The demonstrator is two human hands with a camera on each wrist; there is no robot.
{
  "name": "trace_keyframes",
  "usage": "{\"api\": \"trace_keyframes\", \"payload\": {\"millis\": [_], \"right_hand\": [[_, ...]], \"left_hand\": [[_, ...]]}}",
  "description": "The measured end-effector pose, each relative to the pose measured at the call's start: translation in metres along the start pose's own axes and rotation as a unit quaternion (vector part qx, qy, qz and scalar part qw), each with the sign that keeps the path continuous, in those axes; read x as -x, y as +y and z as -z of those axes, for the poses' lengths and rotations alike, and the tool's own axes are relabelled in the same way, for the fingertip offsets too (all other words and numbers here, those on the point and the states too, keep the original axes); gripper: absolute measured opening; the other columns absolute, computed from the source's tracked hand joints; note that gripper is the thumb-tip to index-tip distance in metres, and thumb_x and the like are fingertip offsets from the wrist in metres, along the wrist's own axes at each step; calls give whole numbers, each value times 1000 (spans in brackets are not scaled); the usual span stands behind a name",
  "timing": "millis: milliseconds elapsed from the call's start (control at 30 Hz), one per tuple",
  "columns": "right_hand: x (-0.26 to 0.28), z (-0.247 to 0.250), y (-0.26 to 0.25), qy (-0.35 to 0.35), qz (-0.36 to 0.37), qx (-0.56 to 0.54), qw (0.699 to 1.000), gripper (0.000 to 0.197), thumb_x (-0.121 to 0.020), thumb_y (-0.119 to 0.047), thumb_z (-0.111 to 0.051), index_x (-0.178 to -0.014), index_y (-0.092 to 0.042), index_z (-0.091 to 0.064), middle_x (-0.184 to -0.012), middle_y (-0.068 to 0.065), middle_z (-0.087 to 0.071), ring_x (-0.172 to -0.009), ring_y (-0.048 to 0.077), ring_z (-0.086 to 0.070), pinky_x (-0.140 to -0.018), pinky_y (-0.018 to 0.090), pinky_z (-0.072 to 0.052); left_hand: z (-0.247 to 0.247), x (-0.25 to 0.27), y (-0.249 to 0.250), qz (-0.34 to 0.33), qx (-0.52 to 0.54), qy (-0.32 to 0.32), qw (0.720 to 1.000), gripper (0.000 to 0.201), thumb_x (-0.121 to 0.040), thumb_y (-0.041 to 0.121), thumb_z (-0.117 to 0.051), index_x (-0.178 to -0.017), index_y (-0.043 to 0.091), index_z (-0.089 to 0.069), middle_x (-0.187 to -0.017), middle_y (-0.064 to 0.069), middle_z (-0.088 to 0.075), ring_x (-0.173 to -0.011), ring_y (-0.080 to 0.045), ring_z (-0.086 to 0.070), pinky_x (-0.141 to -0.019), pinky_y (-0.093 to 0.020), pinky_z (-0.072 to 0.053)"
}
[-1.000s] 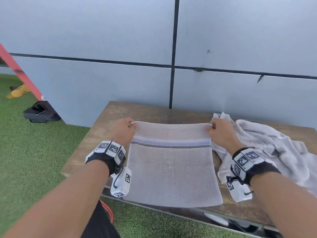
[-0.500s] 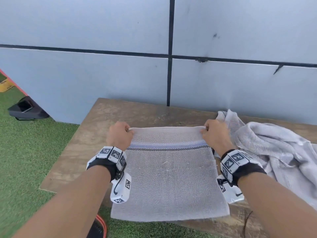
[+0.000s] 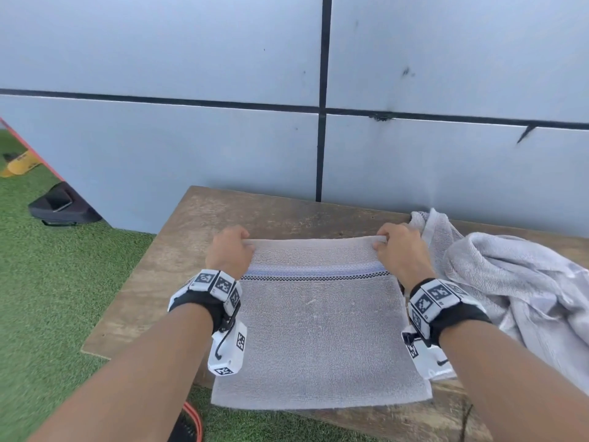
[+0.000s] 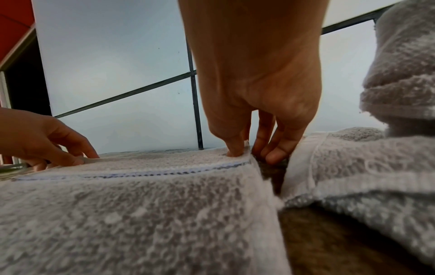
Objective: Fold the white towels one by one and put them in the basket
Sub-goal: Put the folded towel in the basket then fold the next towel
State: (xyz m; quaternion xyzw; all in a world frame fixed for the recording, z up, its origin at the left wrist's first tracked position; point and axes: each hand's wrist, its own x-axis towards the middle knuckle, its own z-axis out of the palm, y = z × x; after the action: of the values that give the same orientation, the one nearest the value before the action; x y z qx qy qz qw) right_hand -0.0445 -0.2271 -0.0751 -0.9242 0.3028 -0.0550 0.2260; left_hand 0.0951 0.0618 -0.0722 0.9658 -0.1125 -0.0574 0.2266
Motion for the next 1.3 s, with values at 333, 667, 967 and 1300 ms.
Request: {"api": "trace_keyframes", "payload": {"millis": [333, 667, 967, 1300], "right_hand": [[8, 13, -1, -16, 13, -37, 999, 26, -87, -4, -58, -78, -26, -49, -77, 5, -62, -71, 27, -60, -59, 35, -50], [47, 80, -3, 1, 110, -141, 984, 14, -85, -4, -73, -82, -16, -78, -51, -11, -53, -44, 5, -44, -48, 9, -34], [94, 108, -3, 16, 148, -108, 983, 7, -88, -11, -73, -91, -9, -79, -82, -1, -70, -84, 19, -66, -81, 24, -41], [86, 173, -47, 131, 170, -105, 971, 12, -91, -1, -64, -93, -10, -72, -87, 8, -70, -82, 26, -64, -78, 25, -43]], "left_hand": [[23, 8, 3, -54, 36, -37, 997, 18, -84, 9, -69, -74, 14, -55, -77, -1, -62, -68, -16, -55, -54, -23, -38], [100, 44, -11, -105, 194, -100, 970, 21, -72, 11, -88, -72, 2, -69, -79, -8, -77, -68, -10, -67, -71, -21, -52], [129, 85, -10, -129, 102, -125, 979, 15, -65, 22, -93, -72, 21, -80, -72, 2, -76, -78, -20, -73, -80, -38, -56], [194, 89, 40, -155, 176, 50, 971, 25, -74, 10, -86, -96, 13, -75, -78, -3, -70, -65, -9, -61, -68, -21, -49]]}}
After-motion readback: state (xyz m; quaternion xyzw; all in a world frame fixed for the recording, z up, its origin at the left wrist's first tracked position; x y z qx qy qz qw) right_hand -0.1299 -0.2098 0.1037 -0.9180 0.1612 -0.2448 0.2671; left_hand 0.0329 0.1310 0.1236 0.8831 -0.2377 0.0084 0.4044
